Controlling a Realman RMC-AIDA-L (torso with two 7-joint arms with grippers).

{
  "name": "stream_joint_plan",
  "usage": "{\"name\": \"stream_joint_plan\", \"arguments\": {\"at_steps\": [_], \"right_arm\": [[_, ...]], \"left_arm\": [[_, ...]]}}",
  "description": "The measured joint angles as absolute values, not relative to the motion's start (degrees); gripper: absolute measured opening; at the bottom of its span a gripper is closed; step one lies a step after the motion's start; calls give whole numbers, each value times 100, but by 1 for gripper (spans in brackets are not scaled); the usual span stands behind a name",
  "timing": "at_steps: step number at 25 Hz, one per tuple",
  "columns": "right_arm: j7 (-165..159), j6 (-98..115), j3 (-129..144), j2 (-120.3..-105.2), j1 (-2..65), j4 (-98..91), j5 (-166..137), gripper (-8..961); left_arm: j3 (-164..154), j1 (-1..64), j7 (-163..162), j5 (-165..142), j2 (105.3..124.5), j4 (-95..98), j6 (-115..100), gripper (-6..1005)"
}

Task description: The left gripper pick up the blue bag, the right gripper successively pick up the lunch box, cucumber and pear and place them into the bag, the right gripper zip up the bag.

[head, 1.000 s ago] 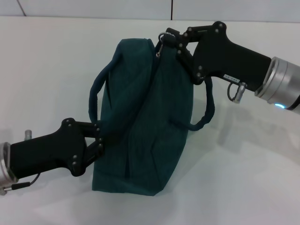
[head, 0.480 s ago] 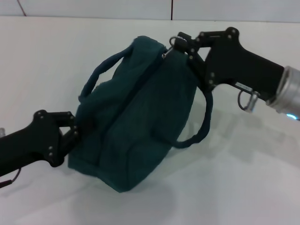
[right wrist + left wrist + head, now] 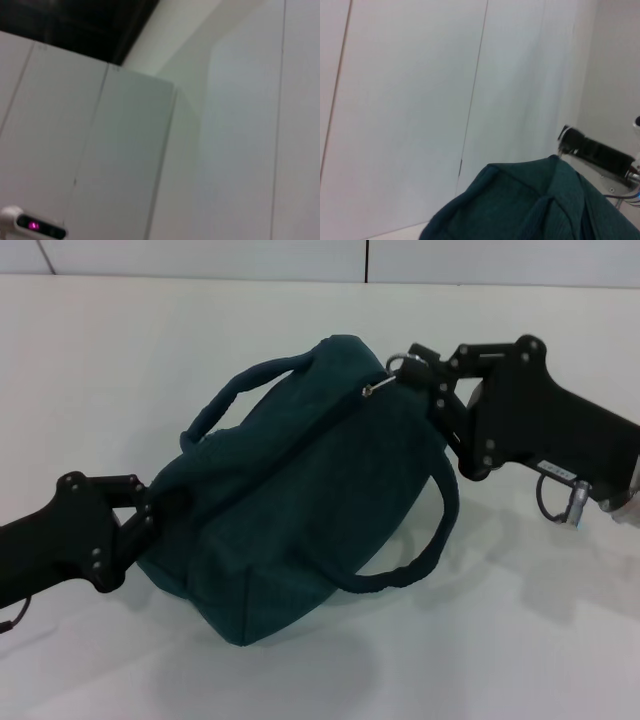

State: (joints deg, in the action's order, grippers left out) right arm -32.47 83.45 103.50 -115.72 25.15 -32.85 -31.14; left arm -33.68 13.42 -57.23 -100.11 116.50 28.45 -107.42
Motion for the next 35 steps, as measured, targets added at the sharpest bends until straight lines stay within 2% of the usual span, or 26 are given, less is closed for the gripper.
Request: {"name": "stream_joint_plan", "arguments": {"at_steps": [22, 35], "right_arm": [[-2906, 7375, 9933, -11603, 2771, -2825, -3056, 11], [-2939, 7848, 10095, -11620, 2707, -2821, -3080, 10]], "left_arm": [[-3419, 1411, -5750, -10350, 11628, 2874, -10858, 54], [-3349, 1570, -6136, -9712, 11638, 2833, -10861, 67]]}}
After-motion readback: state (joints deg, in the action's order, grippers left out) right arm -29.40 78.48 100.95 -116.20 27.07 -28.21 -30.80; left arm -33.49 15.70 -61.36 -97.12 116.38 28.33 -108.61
